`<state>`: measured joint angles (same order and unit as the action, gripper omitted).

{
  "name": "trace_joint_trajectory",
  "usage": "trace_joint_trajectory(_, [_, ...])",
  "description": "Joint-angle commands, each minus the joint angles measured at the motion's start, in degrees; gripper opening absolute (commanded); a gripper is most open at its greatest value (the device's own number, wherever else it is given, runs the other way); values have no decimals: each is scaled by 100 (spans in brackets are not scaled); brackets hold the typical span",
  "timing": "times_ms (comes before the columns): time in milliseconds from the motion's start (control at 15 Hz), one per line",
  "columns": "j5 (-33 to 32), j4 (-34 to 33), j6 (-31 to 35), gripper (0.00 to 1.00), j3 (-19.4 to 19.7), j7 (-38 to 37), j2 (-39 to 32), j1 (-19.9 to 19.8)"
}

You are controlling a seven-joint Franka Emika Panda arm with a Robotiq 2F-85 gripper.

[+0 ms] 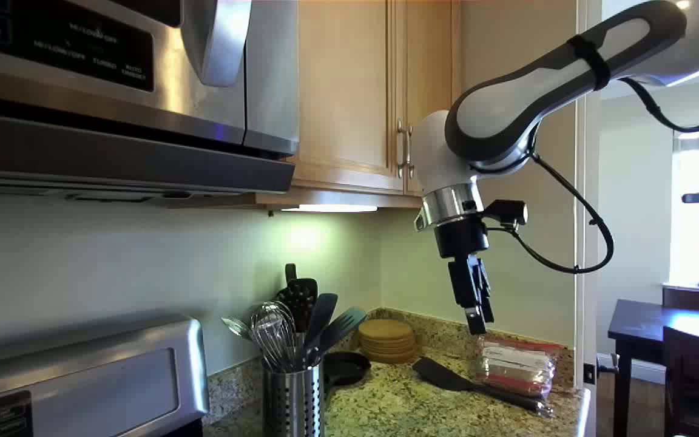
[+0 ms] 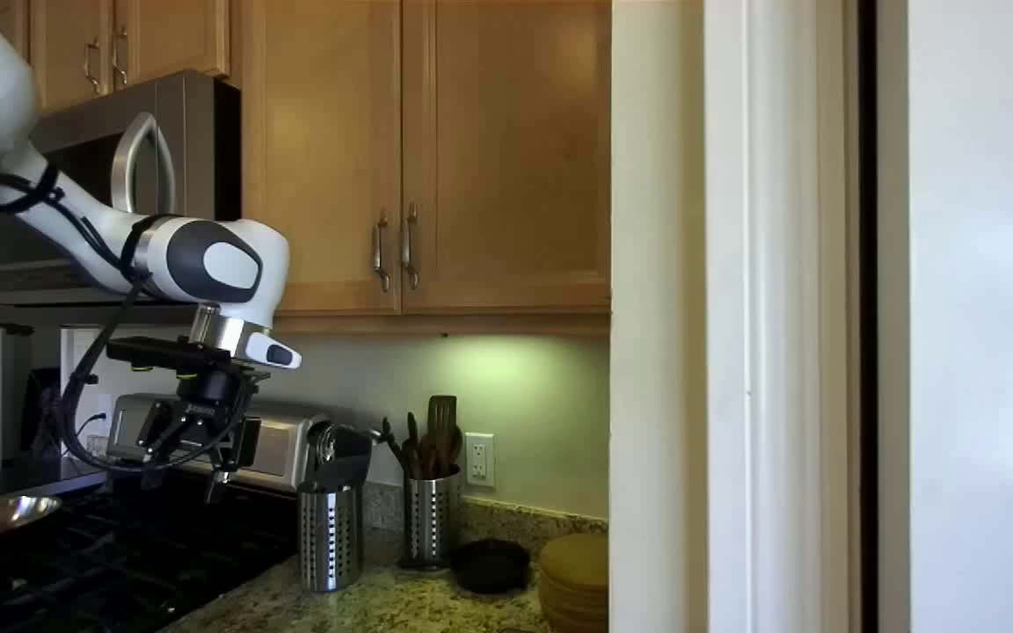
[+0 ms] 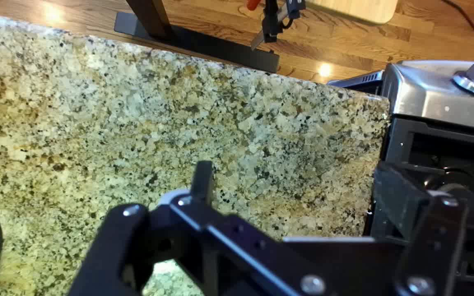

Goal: Open the left side of the cabinet

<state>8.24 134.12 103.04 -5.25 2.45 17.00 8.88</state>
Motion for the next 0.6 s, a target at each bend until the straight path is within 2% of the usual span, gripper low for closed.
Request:
trace_joint_trajectory(0, [11,-7,-9,100,-44,9,-1,-47])
trace_joint_trajectory(533, [-60,3,48,100,-63,-129,11,-83])
